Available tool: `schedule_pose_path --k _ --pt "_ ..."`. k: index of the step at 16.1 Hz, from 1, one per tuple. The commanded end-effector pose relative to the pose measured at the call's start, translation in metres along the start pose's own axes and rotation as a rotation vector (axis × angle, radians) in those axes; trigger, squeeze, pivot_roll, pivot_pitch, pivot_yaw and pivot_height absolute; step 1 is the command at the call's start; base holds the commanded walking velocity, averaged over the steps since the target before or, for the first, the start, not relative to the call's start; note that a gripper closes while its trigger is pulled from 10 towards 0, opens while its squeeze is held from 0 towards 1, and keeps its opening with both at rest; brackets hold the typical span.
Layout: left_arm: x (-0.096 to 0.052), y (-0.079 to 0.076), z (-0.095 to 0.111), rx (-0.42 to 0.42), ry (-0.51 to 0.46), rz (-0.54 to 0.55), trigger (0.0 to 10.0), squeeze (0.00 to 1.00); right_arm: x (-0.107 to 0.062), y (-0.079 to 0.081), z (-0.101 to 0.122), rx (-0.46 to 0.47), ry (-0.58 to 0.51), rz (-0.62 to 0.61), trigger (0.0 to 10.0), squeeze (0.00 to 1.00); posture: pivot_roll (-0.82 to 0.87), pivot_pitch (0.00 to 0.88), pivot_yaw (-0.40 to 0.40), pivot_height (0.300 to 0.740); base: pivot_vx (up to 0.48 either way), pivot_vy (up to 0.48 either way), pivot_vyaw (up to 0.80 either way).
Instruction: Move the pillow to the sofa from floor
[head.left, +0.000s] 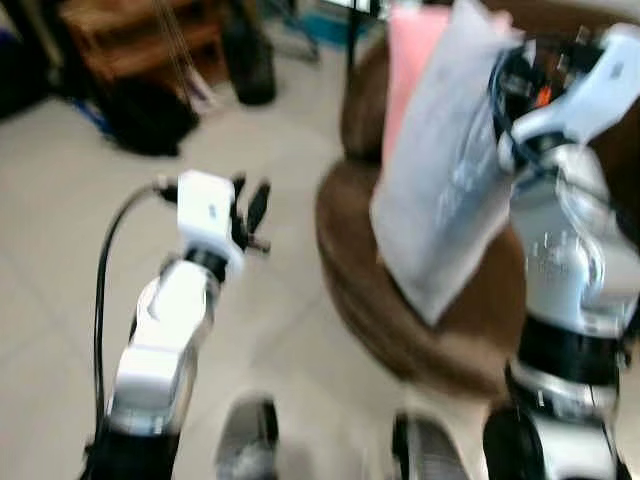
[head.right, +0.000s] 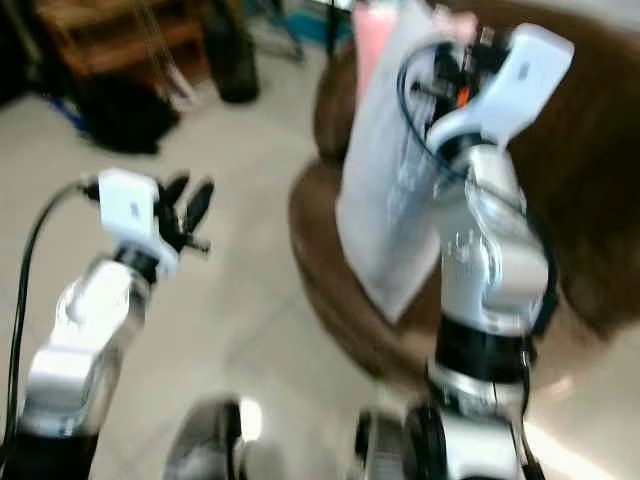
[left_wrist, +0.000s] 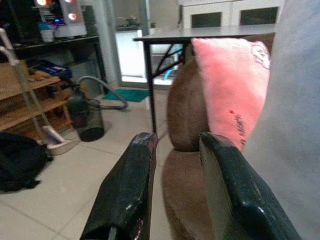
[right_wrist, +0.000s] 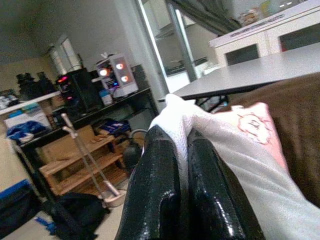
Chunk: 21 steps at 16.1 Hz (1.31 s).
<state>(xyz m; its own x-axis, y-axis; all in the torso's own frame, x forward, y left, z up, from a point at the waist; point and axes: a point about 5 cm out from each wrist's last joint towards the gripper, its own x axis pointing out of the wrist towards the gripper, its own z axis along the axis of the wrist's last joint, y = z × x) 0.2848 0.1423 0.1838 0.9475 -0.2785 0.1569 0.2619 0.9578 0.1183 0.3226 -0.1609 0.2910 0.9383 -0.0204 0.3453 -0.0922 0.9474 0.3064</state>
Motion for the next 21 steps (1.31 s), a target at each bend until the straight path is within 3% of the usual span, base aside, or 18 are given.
schedule_pose_path --k 1,6,9,13,17,21 --pt "-0.001 0.001 0.002 0.012 -0.002 -0.006 10.0 0.0 -0.002 0.003 0.015 0.011 -0.065 0.021 10.0 0.0 -0.06 0.036 0.01 0.706 0.0 0.0 0.0" --pt "0.002 -0.002 0.007 0.026 -0.059 -0.035 10.0 0.0 -0.01 -0.003 0.007 -0.022 -0.023 0.014 10.0 0.0 -0.06 0.034 0.018 0.74 0.0 0.0 0.0" --pt "0.002 -0.004 0.007 0.022 -0.063 -0.055 10.0 0.0 -0.026 -0.009 -0.022 -0.082 0.06 0.003 10.0 0.0 -0.06 0.037 0.025 0.74 0.0 0.0 0.0" --pt "0.003 -0.004 0.006 0.035 -0.056 -0.075 10.0 0.0 -0.033 -0.012 -0.039 -0.033 0.124 -0.028 10.0 0.0 -0.05 0.031 0.031 0.74 0.302 0.0 -0.3" --pt "0.004 -0.001 0.005 0.05 -0.054 -0.088 10.0 0.0 -0.036 -0.015 -0.043 -0.039 0.13 -0.038 10.0 0.0 -0.05 0.02 0.032 0.74 0.323 0.0 -0.8" --pt "0.005 -0.003 0.004 0.057 -0.053 -0.095 10.0 0.0 -0.038 -0.015 -0.051 -0.059 0.176 -0.002 10.0 0.0 -0.05 0.027 0.026 0.74 0.309 0.0 0.0"
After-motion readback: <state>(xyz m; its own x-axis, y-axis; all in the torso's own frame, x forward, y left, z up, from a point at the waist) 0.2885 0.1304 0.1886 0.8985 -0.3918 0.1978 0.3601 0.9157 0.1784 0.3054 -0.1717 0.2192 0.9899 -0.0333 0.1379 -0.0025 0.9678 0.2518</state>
